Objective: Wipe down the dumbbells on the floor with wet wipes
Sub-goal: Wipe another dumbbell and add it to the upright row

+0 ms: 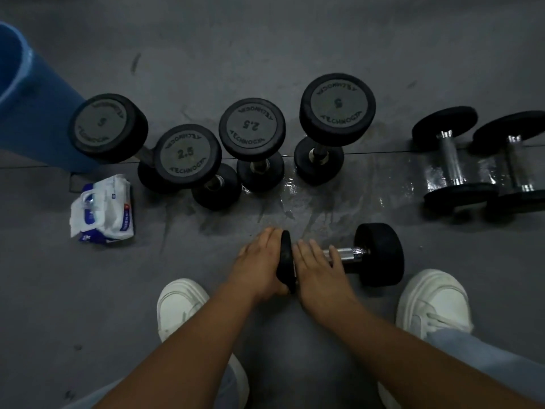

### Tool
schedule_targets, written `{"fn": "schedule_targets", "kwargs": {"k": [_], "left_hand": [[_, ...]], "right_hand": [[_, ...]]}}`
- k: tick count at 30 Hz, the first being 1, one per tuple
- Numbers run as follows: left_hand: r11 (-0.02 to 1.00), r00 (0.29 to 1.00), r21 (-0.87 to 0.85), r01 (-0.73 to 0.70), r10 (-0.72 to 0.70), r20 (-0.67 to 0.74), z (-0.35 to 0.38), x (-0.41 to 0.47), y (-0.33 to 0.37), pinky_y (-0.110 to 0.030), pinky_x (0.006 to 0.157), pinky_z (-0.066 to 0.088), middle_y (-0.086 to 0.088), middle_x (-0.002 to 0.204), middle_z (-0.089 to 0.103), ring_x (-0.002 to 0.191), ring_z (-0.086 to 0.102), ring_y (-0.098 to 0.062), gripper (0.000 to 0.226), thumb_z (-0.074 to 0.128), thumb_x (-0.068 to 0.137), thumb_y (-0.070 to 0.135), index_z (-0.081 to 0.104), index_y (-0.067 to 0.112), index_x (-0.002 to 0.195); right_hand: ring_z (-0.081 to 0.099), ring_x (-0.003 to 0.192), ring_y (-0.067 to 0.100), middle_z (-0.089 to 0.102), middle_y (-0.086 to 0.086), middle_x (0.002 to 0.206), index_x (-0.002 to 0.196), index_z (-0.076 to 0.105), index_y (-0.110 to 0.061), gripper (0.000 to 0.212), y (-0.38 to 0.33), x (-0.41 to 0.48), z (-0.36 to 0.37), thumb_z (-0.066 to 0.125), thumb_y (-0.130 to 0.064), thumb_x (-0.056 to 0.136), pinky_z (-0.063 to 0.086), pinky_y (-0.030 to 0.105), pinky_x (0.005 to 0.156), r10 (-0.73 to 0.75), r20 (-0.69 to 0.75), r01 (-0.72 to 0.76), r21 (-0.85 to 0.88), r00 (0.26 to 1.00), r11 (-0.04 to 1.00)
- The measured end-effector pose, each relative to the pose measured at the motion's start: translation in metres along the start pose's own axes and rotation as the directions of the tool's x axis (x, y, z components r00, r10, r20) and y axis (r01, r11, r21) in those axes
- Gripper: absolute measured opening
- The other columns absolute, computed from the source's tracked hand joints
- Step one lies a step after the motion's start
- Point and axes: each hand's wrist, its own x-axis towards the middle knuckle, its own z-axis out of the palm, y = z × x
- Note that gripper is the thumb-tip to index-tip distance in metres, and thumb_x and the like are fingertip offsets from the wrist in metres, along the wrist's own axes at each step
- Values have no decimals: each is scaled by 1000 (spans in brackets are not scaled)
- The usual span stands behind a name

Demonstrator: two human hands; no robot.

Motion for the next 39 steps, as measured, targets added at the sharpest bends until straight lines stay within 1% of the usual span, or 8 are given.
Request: {"fn": "schedule_targets", "kwargs": {"k": [8,13,17,19,20,22,24,39], "left_hand": [[1000,999,-4,26,-26,40,-5,-3,3,-45,113,33,1,156,21,141,32,-21,119,84,55,40,17,23,151],[999,997,1,49,-49,58,-11,-2,8,-46,113,31,1,159,17,142,32,-24,119,85,57,38,15,23,152],[998,998,-31,46,-44,49,-11,-6,9,-44,109,36,3,155,21,136,39,-26,115,85,58,41,17,24,150],[999,998,-24,48,-47,52,-14,-4,9,-42,108,36,4,154,22,136,40,-26,117,86,55,41,18,25,149],[999,997,-19,49,-48,54,-14,-4,9,-41,108,35,4,154,21,136,39,-26,119,87,54,41,18,25,150],[999,998,-16,44,-43,39,-11,-7,9,-41,110,34,5,156,18,138,37,-25,121,88,54,40,16,26,151],[999,999,-25,37,-37,25,-6,-13,11,-41,112,31,5,158,14,141,32,-24,119,86,58,40,14,26,152],[998,999,-29,54,-54,-9,-3,-19,14,-38,115,26,7,159,8,142,31,-25,121,85,60,39,9,27,154]], "right_hand": [[32,141,29,38,8,152,145,39,-9,63,-7,-19,9,30,-29,86,15,54,112,26,-32,-26,-8,999,1000],[6,148,23,20,0,159,153,18,-16,60,3,18,-2,34,-33,98,-4,53,115,29,18,-28,-33,999,999],[57,117,18,66,-2,121,115,67,-20,43,-12,-26,13,36,-28,85,34,40,100,70,-312,0,219,947,976],[63,90,20,71,2,94,94,72,-14,32,-30,-46,20,42,-18,85,46,26,78,397,-296,-85,700,869,709],[61,83,23,68,7,86,91,70,-8,27,-37,-47,17,43,-10,89,46,21,70,605,-80,-153,934,792,324],[55,71,20,56,7,77,82,58,-7,21,-40,-30,16,42,-1,95,44,22,60,599,509,-290,856,618,-428],[52,65,18,52,7,76,76,52,-10,26,-37,-6,12,38,1,96,45,26,57,375,701,-280,630,607,-724],[64,72,26,67,14,93,104,62,-1,14,-48,16,2,59,-10,94,52,33,62,421,732,-220,603,536,-767]]}}
